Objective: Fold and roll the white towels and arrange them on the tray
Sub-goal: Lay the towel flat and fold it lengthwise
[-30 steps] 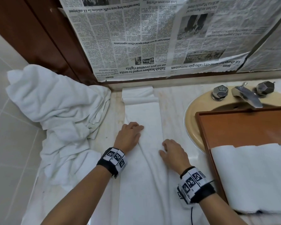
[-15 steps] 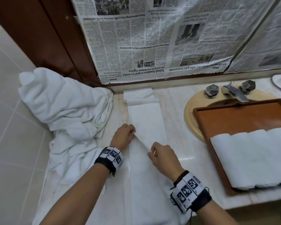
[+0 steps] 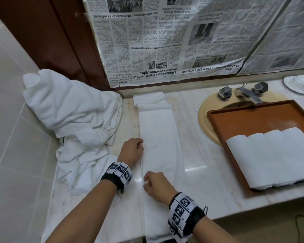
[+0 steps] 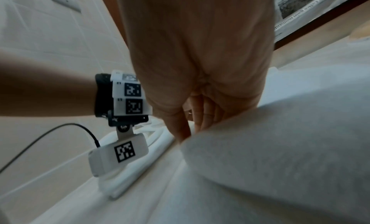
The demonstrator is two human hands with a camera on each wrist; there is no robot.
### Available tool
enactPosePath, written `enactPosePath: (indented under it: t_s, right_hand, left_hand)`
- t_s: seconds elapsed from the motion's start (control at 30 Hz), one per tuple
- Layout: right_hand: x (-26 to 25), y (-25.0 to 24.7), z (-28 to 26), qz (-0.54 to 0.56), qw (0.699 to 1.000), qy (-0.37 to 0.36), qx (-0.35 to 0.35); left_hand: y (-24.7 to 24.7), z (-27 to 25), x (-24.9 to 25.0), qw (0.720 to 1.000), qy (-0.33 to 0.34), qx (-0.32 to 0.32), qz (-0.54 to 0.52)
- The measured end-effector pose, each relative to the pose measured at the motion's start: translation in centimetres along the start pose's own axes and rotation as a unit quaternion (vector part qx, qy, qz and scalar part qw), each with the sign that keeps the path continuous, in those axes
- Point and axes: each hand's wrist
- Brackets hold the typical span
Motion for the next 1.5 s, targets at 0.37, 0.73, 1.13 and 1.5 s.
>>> enactPosePath:
  t_s: [0.37,0.73,1.13,1.5]
  right_hand:
    - [1.3,-7.9,3.1,-0.032,0.986,-0.155,0.049]
    - [4.8,-10.8,12.8,-0.281,0.955,-0.084,0.047]
    - [6.1,-10.0,9.6,-0.246,0.962,-0.092,0.068]
    - [9.2,-13.2,5.7,-0.232,0.964,-0.044,0.121]
  left_hand:
    - [1.3,-0.4,-0.3,0.998,-0.001,0.038,0.039]
    - [4.2,2.9,4.0,0.975,-0.035,-0.042,0.216]
    - [4.2,0.2,4.8,0.979,-0.028,-0.056,0.196]
    - [3.9,-4.5,2.8,0.979,-0.057,-0.034,0.194]
Point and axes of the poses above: each hand's wrist, its own z-axis towards the middle knuckle, its own y-axis out of the palm, x = y × z, and after that the axes turned 15 degrees about z, right-handed
